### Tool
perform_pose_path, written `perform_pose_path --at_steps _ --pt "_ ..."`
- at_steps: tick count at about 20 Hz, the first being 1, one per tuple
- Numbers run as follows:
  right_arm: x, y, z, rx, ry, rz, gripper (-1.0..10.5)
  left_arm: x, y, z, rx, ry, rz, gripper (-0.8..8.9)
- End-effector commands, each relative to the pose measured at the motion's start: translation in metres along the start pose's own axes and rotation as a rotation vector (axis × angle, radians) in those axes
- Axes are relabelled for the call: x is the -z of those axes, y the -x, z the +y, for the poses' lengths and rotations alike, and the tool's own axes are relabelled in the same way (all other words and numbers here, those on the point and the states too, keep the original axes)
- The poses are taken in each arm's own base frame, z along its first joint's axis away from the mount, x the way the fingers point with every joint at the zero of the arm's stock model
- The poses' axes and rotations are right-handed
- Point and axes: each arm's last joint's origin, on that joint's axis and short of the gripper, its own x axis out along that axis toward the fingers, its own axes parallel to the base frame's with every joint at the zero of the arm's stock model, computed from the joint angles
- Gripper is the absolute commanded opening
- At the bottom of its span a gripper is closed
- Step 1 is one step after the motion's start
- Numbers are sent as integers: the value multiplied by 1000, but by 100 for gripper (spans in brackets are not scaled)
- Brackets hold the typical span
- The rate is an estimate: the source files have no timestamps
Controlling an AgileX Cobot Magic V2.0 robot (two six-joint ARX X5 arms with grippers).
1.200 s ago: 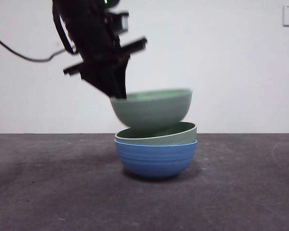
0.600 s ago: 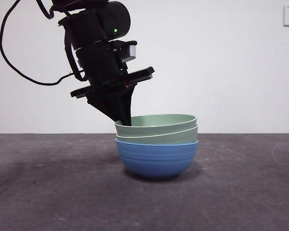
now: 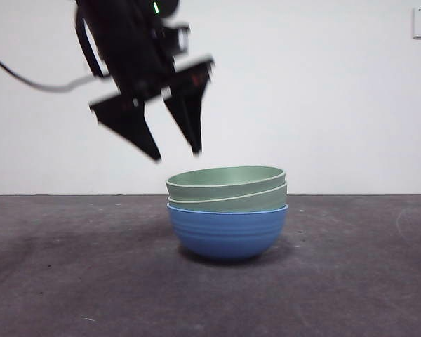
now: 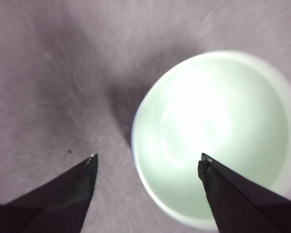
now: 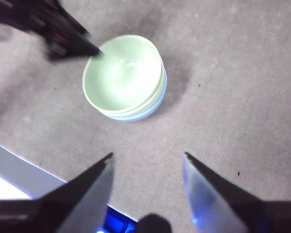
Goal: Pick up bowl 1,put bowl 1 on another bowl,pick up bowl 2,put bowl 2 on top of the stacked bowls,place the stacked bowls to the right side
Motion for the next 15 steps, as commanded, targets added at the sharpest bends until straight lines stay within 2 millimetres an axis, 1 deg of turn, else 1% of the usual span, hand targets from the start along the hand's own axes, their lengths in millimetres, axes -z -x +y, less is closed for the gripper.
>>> perform_pose_path --at_steps 1,2,3,6,8,9,11,13,15 --pt "-7 -11 0 -1 -10 10 431 2 38 -4 13 -11 -68 352" --pt "-10 -17 1 -7 -11 11 460 4 55 -6 16 -14 -95 352" --pt "-15 -25 1 -7 -15 11 470 8 76 -8 19 -20 -130 352" --pt "-27 -53 1 -5 -23 26 471 25 130 -11 29 -30 -224 352" --pt "-35 -77 1 -1 -38 46 471 40 163 -13 36 -37 -290 352" --pt "-38 -92 0 2 -50 63 471 49 180 -14 40 -41 -325 352" --pt "-42 -122 -1 -4 -68 107 471 65 205 -14 46 -46 -376 352" --pt "-43 -154 -3 -4 -93 151 471 80 223 -15 49 -49 -404 352" --pt "-41 -183 -7 9 -126 185 471 93 236 -15 50 -49 -413 352"
